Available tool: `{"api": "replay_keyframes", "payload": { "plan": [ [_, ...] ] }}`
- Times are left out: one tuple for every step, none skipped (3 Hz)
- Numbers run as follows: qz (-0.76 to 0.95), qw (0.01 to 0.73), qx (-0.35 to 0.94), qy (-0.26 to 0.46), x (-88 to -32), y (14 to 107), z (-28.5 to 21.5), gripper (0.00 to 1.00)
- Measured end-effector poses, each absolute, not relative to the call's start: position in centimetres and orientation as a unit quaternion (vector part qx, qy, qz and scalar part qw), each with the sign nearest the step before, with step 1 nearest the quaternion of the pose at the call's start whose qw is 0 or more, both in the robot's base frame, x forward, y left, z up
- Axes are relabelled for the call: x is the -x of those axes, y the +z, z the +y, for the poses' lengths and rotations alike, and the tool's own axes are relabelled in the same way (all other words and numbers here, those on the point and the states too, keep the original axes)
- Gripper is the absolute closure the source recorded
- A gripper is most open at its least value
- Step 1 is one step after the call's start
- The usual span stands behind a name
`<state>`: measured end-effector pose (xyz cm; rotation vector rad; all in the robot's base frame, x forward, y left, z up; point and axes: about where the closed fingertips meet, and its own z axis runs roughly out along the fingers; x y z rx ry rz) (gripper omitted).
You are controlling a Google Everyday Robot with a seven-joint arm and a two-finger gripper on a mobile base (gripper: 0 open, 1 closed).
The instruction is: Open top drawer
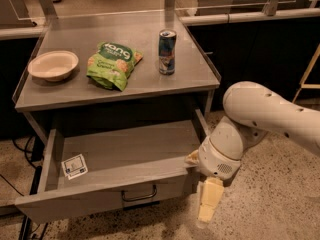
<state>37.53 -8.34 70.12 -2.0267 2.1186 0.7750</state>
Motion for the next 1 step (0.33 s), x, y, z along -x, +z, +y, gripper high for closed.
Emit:
{"api": "replay_keyframes", "payload": {
  "plan": [
    [0.698, 0.054, 0.667, 0.255, -37.53, 70.12, -8.34, 0.00]
  ]
}}
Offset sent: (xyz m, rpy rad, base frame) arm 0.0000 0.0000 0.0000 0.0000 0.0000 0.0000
